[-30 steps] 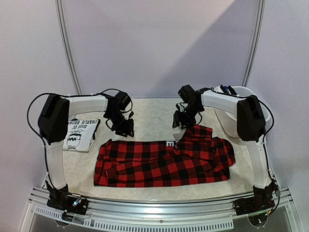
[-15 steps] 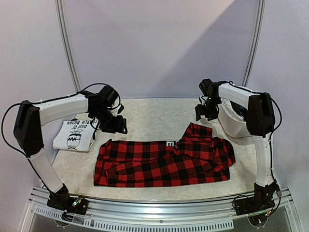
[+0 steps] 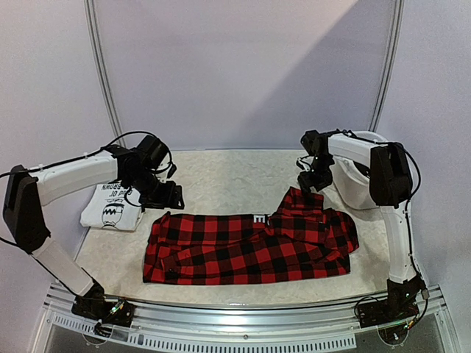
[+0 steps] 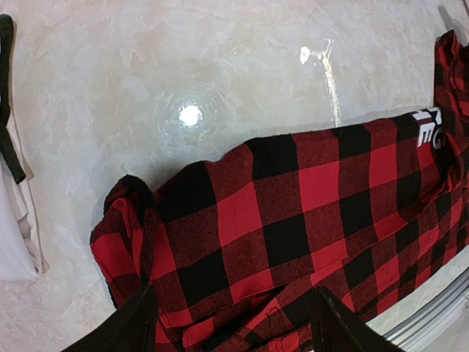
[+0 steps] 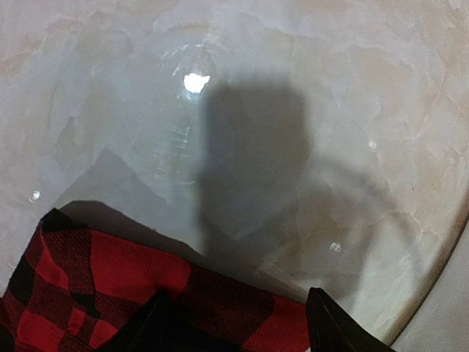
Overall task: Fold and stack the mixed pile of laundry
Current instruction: Adjust the 1/3-folded shirt at the center of the board.
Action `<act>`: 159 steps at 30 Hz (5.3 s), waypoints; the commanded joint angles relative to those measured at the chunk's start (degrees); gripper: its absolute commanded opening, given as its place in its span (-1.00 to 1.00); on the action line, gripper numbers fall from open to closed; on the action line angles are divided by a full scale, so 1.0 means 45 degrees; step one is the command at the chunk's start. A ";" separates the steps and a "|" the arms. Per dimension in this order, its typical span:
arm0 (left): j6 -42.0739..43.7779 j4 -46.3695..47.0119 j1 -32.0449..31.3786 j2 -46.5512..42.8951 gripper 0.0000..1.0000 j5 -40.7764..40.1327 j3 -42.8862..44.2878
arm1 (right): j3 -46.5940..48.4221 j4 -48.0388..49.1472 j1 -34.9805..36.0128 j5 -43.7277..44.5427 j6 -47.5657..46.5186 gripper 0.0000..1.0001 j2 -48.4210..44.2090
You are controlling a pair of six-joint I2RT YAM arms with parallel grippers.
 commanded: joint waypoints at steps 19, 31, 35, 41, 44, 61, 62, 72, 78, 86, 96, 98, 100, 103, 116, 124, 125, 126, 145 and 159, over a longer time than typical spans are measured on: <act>-0.1434 -0.0186 -0.0352 -0.1795 0.43 -0.0699 -0.1396 | -0.0086 0.0335 -0.0112 -0.0458 -0.0847 -0.98 -0.0193; -0.1325 0.0078 -0.0374 -0.3132 0.54 -0.0914 -0.2304 | 0.1472 -0.1033 -0.0100 0.1901 -0.0579 -1.00 -0.2566; -0.1135 0.0075 -0.0374 -0.3313 0.74 -0.0910 -0.2314 | 0.1606 -0.1529 -0.0106 0.2439 -0.0395 -1.00 -0.3386; -0.0903 -0.0067 -0.0354 -0.3917 0.99 -0.0918 -0.2437 | 0.2069 -0.2375 0.0112 0.2969 -0.0009 -1.00 -0.4549; -0.0873 -0.0116 -0.0354 -0.4154 0.99 -0.0919 -0.2480 | 0.2829 -0.3140 0.0440 0.3055 0.0428 -1.00 -0.4849; -0.0348 -0.0762 -0.0315 -0.5360 0.99 -0.1409 -0.2483 | 0.3022 -0.4292 0.3876 0.0067 0.5746 -1.00 -0.6003; -0.0318 -0.0784 -0.0305 -0.5420 0.99 -0.1399 -0.2482 | 0.2672 -0.4092 0.4134 -0.0078 0.6073 -1.00 -0.6030; -0.0042 -0.1112 -0.0227 -0.6045 0.99 -0.1334 -0.2587 | -0.0598 -0.0580 0.6246 -0.1975 0.8280 -1.00 -0.5889; 0.0097 -0.1275 -0.0179 -0.6259 0.99 -0.1277 -0.2657 | -0.1113 0.0815 0.7086 -0.2709 0.9050 -1.00 -0.4652; 0.0281 -0.1282 -0.0120 -0.6299 0.99 -0.1195 -0.2735 | -0.1874 0.2456 0.7394 -0.3745 0.9650 -0.77 -0.3290; 0.0285 -0.0548 0.0020 -0.5896 0.99 0.0059 -0.2564 | -0.1944 0.3552 0.7142 -0.5259 0.9083 0.11 -0.3969; 0.0263 -0.0396 0.0036 -0.5402 0.99 0.0505 -0.2301 | -0.2263 0.3126 0.6785 -0.4824 0.8979 0.17 -0.4585; 0.0281 -0.0220 0.0018 -0.5069 0.99 0.0827 -0.1997 | -0.2986 0.3089 0.6404 -0.4560 0.9049 0.20 -0.5214; 0.0362 0.0305 -0.0078 -0.4657 0.99 0.1521 -0.1666 | -0.4300 0.3199 0.5868 -0.4041 0.9185 0.26 -0.6607; 0.0611 0.1660 -0.2966 -0.1575 0.68 0.2504 -0.0521 | -0.8774 0.2233 0.3852 -0.1813 0.9704 0.22 -1.0153; 0.0920 0.1506 -0.4563 0.0424 0.65 0.1758 0.0518 | -0.9895 0.2626 0.3021 -0.2205 0.9387 0.15 -1.0399; 0.0939 0.1479 -0.4733 0.0657 0.64 0.1692 0.0669 | -0.9985 0.2732 0.2949 -0.2331 0.9319 0.15 -1.0349; 0.0946 0.1459 -0.4954 0.0913 0.64 0.1623 0.0815 | -1.0037 0.2835 0.2864 -0.2440 0.9232 0.14 -1.0245; 0.0922 0.0993 -0.5998 0.4878 0.65 0.1071 0.3587 | -1.1155 0.3864 0.1608 -0.4016 0.7780 0.14 -0.8648; 0.1353 -0.0135 -0.6392 0.6827 0.61 0.0787 0.5517 | -1.1112 0.4112 0.1417 -0.4567 0.7485 0.13 -0.7899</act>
